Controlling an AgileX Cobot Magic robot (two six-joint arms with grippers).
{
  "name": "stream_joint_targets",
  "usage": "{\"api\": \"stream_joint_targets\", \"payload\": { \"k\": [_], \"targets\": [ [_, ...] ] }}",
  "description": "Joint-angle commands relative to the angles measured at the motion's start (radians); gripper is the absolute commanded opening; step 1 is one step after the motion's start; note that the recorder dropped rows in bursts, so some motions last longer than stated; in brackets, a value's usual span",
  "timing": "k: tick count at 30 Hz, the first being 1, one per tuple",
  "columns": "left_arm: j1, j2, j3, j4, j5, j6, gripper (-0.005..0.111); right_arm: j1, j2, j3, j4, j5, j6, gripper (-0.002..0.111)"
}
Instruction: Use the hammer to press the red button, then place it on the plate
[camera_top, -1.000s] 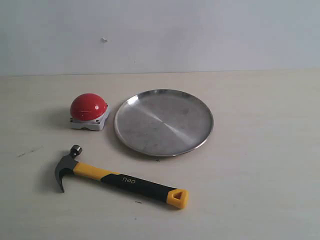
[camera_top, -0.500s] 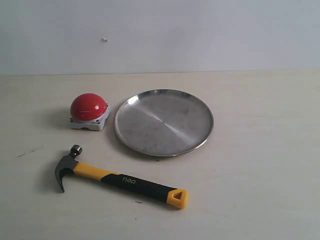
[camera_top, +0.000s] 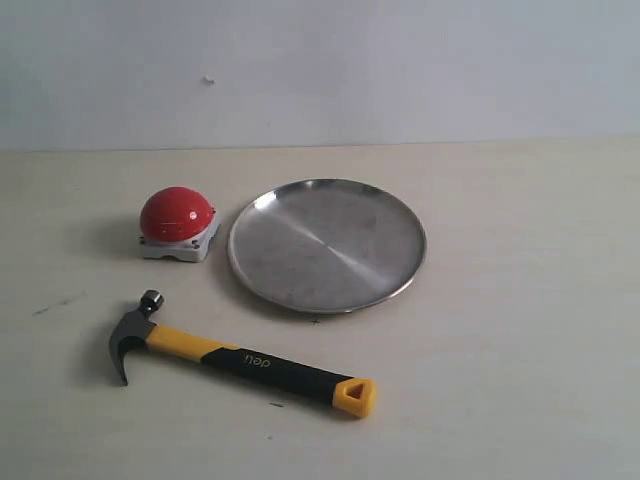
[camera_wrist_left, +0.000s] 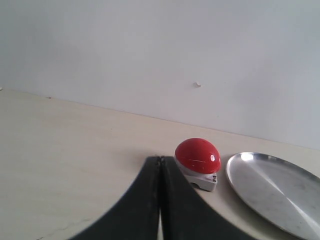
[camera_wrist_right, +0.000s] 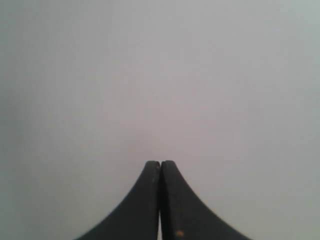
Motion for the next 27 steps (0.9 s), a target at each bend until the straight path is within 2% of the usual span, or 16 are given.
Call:
{"api": "stream_joint_targets", "payload": {
  "k": [1, 11, 15, 19, 27],
  "targets": [
    [0.001, -0.005, -0.002, -0.004, -0.005, 0.002, 0.0, -0.005, 0.176, -0.165, -0.042, 0.266, -0.114, 0.0],
    [0.001, -0.005, -0.002, -0.004, -0.005, 0.002, 0.0, -0.005, 0.585, -0.503, -0.033, 0.86, -0.381, 0.002],
    [0.001, -0.005, -0.002, -0.004, -0.005, 0.002, 0.0, -0.005, 0.764, -0.575, 0.118, 1.05, -0.528, 0.008],
    [0.001, -0.005, -0.002, -0.004, -0.005, 0.002, 0.0, 0.03, 0.942, -0.616, 0.197, 1.144, -0.598, 0.012],
    [0.001, -0.005, -0.002, -0.004, -0.005, 0.002, 0.0, 0.292, 1.187, -0.667, 0.141, 1.1, -0.733, 0.022]
  ]
}}
